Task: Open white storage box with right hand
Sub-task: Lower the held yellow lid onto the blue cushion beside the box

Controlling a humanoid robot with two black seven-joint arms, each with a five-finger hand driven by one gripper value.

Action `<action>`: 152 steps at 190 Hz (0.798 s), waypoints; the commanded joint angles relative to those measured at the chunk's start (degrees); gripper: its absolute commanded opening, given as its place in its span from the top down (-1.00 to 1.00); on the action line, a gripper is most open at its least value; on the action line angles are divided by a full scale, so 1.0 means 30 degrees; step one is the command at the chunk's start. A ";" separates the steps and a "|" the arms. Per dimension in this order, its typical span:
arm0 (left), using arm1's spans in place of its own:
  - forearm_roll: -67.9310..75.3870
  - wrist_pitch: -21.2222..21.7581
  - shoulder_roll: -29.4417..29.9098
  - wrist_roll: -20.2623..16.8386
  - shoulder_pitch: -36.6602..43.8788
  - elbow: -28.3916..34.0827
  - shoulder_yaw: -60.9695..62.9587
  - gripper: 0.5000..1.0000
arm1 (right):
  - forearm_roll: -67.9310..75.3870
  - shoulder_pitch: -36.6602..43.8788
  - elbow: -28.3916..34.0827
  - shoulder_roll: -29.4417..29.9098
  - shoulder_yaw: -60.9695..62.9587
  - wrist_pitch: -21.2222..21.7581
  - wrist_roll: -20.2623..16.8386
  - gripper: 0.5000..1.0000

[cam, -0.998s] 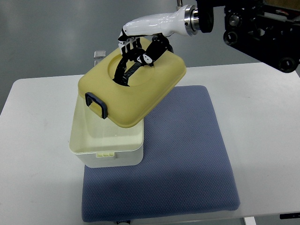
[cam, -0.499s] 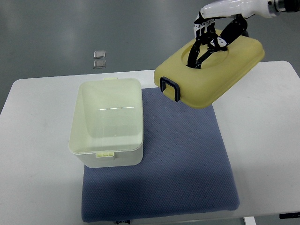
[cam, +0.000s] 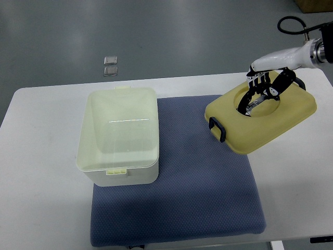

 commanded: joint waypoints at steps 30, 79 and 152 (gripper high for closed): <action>-0.0001 -0.0029 0.0000 0.0000 -0.0002 -0.0018 -0.0001 -1.00 | -0.0572 -0.0726 -0.0224 0.2609 -0.0028 -0.0798 -0.0100 1.00; -0.0001 0.0001 0.0000 0.0000 -0.0002 0.0011 -0.0030 -1.00 | -0.0806 -0.0960 -0.1308 0.5539 -0.0058 -0.2234 -0.0129 1.00; -0.0001 0.0000 0.0000 0.0000 -0.0002 0.0011 -0.0059 -1.00 | -0.0748 -0.1370 -0.2392 0.7033 -0.0116 -0.3025 -0.0129 -0.64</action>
